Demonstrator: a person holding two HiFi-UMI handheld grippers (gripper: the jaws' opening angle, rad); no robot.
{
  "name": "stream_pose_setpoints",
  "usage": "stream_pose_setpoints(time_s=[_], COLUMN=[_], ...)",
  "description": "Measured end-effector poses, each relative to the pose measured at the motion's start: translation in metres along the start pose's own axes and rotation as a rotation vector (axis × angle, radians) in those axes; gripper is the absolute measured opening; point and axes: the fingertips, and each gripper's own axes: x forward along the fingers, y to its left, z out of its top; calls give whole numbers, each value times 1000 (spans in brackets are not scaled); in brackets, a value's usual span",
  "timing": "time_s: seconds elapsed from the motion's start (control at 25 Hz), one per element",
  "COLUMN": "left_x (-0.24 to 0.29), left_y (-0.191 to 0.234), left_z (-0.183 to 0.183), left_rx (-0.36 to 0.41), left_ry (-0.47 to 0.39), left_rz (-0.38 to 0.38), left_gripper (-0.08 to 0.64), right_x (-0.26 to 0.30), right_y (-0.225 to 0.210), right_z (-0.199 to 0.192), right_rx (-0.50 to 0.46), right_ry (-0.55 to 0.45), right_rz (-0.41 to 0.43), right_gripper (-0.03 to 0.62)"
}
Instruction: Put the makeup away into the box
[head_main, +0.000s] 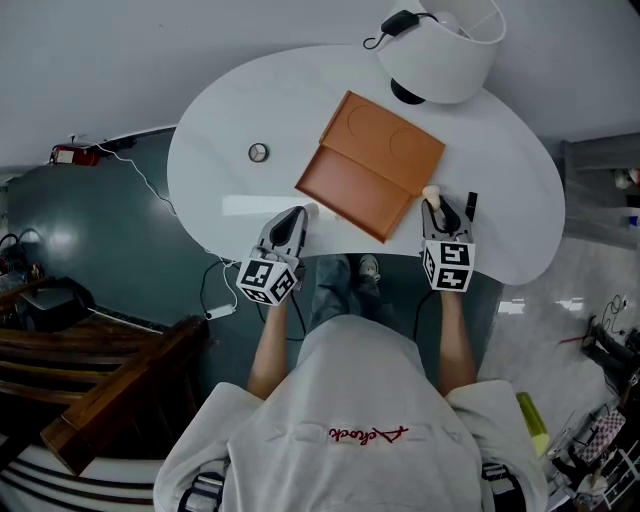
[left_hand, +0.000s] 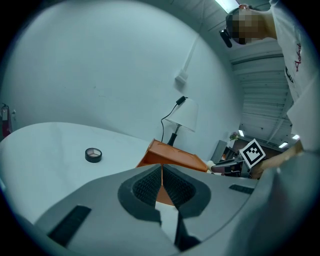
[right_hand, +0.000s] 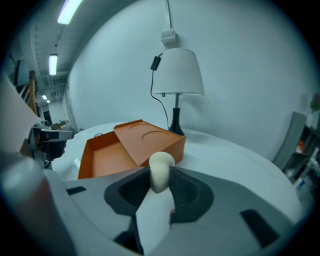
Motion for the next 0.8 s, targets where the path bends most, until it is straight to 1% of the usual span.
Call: stream_pose_setpoints(time_s=[0.08, 0.2, 0.28, 0.36, 0.52, 0.8], left_x=[-2, -3, -4, -7, -19, -62], left_y=[2, 1, -1, -1, 3, 36], left_z=[1, 4, 7, 10, 15, 16], left_rx=[-3, -6, -5, 4, 34, 2], left_ry=[-7, -17, -27, -34, -44, -81], left_rz=[5, 5, 8, 17, 51, 168], left_gripper=[15, 15, 15, 15, 15, 15], right_x=[-9, -17, -18, -16, -2, 26], right_y=[-10, -19, -20, -11, 24, 122], right_z=[-1, 7, 24, 43, 66, 85], right_rx=[28, 14, 4, -21, -109, -240], right_ry=[-12, -47, -84, -119, -149, -167], right_rz=[-12, -11, -9, 15, 107, 341], right_gripper=[130, 130, 130, 130, 130, 130])
